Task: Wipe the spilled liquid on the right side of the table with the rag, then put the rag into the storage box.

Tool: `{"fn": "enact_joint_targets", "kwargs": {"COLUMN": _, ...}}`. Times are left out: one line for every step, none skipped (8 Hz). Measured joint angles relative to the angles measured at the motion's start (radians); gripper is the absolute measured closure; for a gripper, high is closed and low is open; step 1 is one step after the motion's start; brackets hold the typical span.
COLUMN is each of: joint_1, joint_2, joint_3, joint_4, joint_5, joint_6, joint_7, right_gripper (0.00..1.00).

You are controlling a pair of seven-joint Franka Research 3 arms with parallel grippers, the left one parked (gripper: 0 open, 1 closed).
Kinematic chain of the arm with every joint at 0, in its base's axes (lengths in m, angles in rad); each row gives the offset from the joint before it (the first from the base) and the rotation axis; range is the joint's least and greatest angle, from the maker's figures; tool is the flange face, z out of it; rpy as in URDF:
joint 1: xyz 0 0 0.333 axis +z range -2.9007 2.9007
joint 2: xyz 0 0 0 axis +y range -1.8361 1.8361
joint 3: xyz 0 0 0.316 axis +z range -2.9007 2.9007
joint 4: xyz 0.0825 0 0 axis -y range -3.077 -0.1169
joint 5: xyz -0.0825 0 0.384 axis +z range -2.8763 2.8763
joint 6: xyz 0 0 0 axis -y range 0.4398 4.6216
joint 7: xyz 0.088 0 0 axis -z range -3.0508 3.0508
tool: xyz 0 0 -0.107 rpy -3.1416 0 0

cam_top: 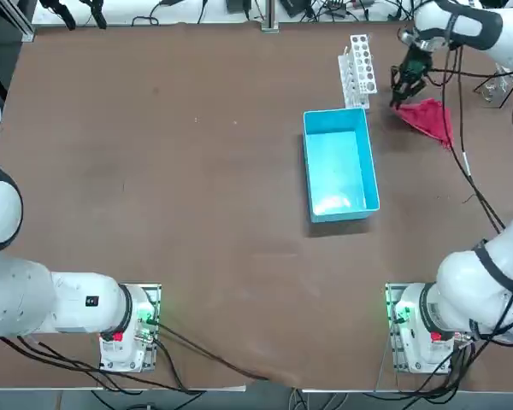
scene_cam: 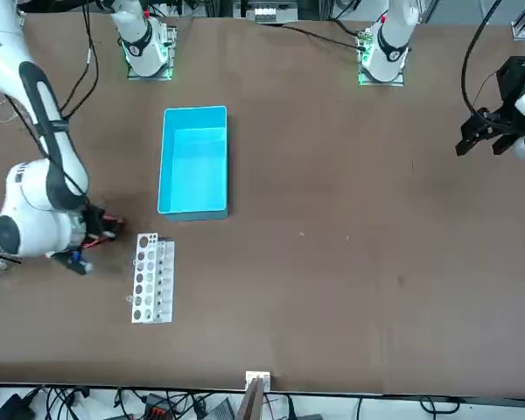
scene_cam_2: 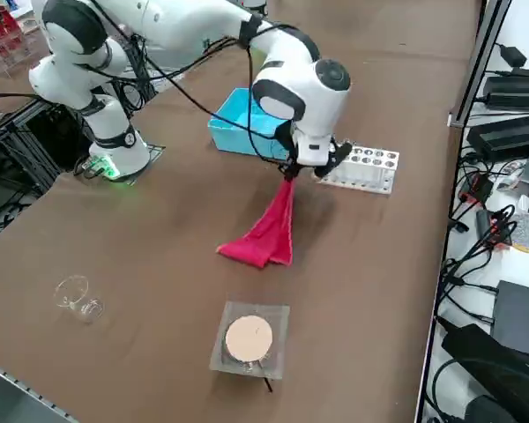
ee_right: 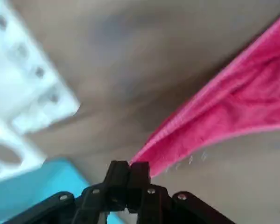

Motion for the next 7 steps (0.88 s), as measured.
{"fn": "enact_joint_targets", "kwargs": {"joint_1": -0.003, "joint_2": -0.012, "joint_3": 0.025, "joint_4": 0.001, "joint_5": 0.02, "joint_6": -0.056, "joint_7": 0.0, "right_gripper": 0.97}}
{"fn": "enact_joint_targets", "kwargs": {"joint_1": -0.004, "joint_2": -0.03, "joint_3": 0.04, "joint_4": 0.003, "joint_5": 0.048, "joint_6": -0.121, "joint_7": 0.0, "right_gripper": 0.97}}
{"fn": "enact_joint_targets", "kwargs": {"joint_1": -0.007, "joint_2": -0.051, "joint_3": 0.046, "joint_4": 0.003, "joint_5": 0.078, "joint_6": -0.194, "joint_7": -0.003, "right_gripper": 0.97}}
{"fn": "enact_joint_targets", "kwargs": {"joint_1": -0.011, "joint_2": -0.075, "joint_3": 0.047, "joint_4": 0.005, "joint_5": 0.097, "joint_6": -0.274, "joint_7": -0.016, "right_gripper": 0.97}}
{"fn": "enact_joint_targets", "kwargs": {"joint_1": -0.017, "joint_2": -0.098, "joint_3": 0.047, "joint_4": 0.005, "joint_5": 0.113, "joint_6": -0.361, "joint_7": -0.045, "right_gripper": 0.97}}
{"fn": "enact_joint_targets", "kwargs": {"joint_1": -0.03, "joint_2": -0.118, "joint_3": 0.048, "joint_4": 0.005, "joint_5": 0.127, "joint_6": -0.453, "joint_7": -0.088, "right_gripper": 0.97}}
{"fn": "enact_joint_targets", "kwargs": {"joint_1": -0.052, "joint_2": -0.136, "joint_3": 0.047, "joint_4": 0.0, "joint_5": 0.131, "joint_6": -0.526, "joint_7": -0.128, "right_gripper": 0.97}}
